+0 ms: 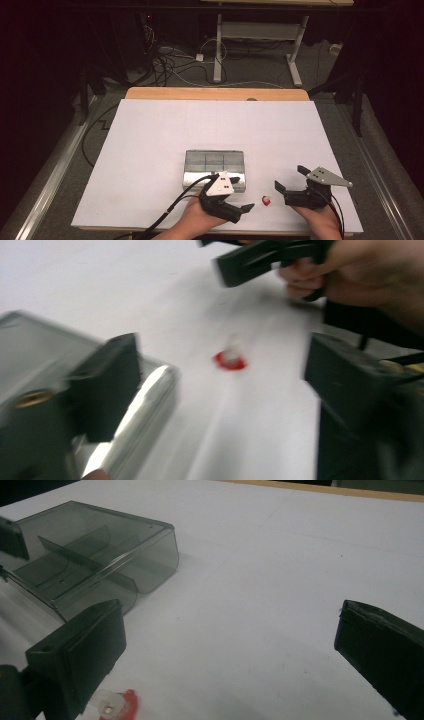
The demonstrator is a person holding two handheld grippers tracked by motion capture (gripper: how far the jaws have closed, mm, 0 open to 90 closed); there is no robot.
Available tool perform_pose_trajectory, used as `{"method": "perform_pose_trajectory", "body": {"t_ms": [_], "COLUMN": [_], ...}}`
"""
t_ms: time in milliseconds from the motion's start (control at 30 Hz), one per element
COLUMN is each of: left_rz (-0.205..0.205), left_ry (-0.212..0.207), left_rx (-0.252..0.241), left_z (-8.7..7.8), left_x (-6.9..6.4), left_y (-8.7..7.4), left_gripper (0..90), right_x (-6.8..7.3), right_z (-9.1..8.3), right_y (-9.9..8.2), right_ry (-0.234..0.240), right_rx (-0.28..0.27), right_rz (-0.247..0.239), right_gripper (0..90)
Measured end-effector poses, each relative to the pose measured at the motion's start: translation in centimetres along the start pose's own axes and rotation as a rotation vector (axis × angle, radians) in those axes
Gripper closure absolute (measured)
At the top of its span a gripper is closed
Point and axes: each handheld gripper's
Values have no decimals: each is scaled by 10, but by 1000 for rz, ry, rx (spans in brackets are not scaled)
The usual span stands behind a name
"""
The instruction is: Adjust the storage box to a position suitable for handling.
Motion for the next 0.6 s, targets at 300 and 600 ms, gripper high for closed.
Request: {"method": "perform_pose_trajectory", "body": {"t_ms": [300, 600], "left_rz": [-75, -140], "left_ry": [134, 293], "left_rx": [-29, -47], "left_z": [-57, -115], "left_x": [33, 64], "left_y": [-21, -53], "left_gripper": [0, 0], "right_x": [13, 27], "right_z": [-3, -6], "right_y": [-1, -9], "right_ry": [82, 181], "right_rx": [-6, 37], "right_rz": [-18, -30], "right_gripper": [215, 448]}}
Point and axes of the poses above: each handheld gripper's, and its own axes: z roughly forward along the jaws, y roughly out of its top, x roughly to its left, and after that the axes turned 3 degrees about -x, right-handed
